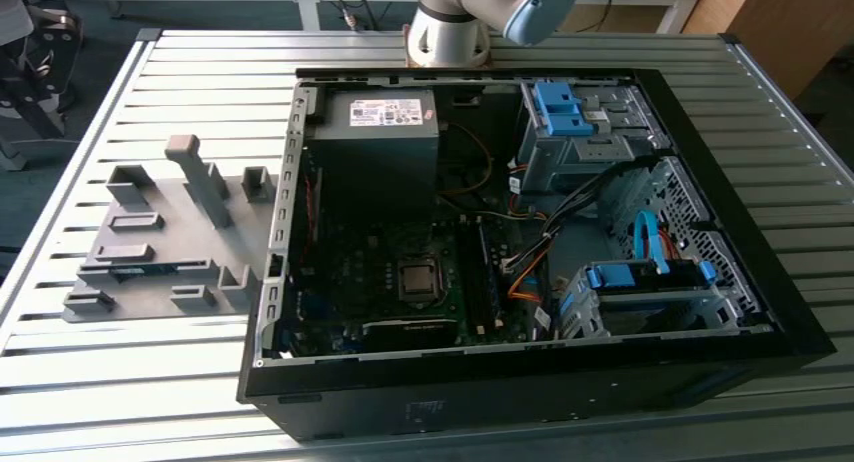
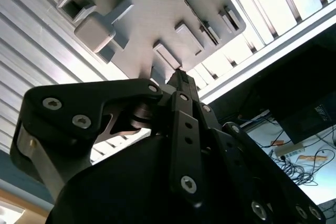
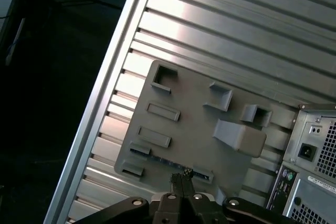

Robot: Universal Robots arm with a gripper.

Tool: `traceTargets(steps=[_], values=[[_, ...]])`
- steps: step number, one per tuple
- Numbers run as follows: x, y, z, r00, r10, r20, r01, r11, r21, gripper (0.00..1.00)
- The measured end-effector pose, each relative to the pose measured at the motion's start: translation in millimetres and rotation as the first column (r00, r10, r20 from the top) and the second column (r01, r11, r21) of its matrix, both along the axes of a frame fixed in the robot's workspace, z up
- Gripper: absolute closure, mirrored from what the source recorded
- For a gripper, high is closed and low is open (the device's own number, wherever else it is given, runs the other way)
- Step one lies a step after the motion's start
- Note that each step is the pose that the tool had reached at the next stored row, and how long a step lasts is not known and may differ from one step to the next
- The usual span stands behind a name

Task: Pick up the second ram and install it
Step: 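Pick up the second ram and move it above second insertion slot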

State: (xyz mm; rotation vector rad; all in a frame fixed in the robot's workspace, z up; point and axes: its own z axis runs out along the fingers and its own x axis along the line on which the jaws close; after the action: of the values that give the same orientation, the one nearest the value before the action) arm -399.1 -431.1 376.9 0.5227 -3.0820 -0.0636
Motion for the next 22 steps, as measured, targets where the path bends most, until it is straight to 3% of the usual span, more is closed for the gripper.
traceTargets(steps=[22], values=[[0.0, -0.1, -0.1, 0.9969, 0.079, -0.0001, -0.079, 0.9969, 0.0002, 0.89]])
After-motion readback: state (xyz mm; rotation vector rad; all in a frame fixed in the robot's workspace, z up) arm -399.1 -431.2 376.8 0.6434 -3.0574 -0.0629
